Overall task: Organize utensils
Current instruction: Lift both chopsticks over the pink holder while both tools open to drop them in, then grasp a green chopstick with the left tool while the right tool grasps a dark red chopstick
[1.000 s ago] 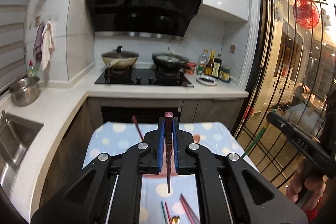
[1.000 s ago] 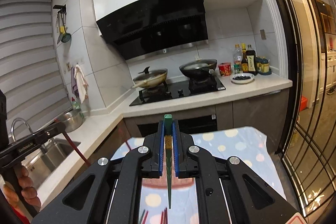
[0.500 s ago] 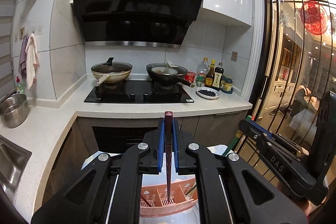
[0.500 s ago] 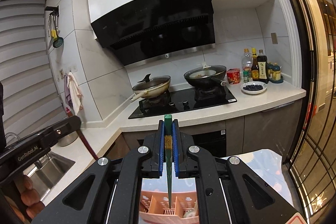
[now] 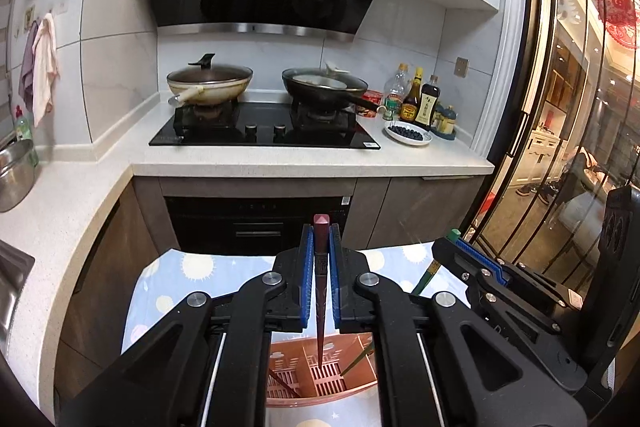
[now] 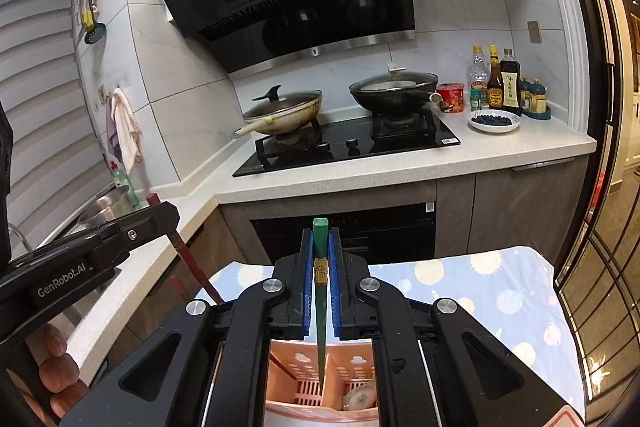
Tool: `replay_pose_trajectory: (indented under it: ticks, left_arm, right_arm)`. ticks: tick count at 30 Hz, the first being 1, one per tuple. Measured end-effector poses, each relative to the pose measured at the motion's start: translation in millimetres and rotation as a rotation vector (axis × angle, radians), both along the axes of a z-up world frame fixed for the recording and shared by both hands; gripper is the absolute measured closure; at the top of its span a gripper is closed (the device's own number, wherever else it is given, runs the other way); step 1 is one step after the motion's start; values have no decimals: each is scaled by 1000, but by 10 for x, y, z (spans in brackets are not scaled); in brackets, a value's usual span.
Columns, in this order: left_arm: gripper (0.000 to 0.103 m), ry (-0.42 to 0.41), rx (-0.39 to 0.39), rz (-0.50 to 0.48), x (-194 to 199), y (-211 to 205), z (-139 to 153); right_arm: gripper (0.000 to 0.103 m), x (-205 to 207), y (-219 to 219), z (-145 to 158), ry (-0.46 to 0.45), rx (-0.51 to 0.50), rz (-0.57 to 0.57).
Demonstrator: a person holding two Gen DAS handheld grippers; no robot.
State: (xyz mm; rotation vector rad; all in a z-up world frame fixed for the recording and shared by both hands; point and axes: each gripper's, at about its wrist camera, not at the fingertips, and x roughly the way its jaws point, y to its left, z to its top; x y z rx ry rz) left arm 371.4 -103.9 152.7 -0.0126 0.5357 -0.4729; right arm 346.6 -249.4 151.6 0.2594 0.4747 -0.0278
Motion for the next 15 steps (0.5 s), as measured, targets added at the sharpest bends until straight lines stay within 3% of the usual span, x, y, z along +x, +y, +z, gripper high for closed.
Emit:
replay_pose_trajectory:
  ticks: [1, 3, 4, 5, 15]
  left_arm:
    - [94, 2, -5, 9, 1, 14, -12]
    - [63, 11, -15, 43, 15, 44, -20]
    - [39, 3, -25, 62, 0, 76, -13]
    - [34, -13, -27, 85, -28, 105, -1]
    - [28, -16, -23, 107, -257, 313, 54]
  right_arm:
    - [95, -12, -4, -22, -3, -1, -6]
    - [85, -56, -10, -17, -23, -2, -23]
    - [74, -74, -14, -13, -31, -1, -27]
    - [65, -105, -24, 6, -44, 2, -33]
    - [62, -506, -77, 106, -65, -7, -34]
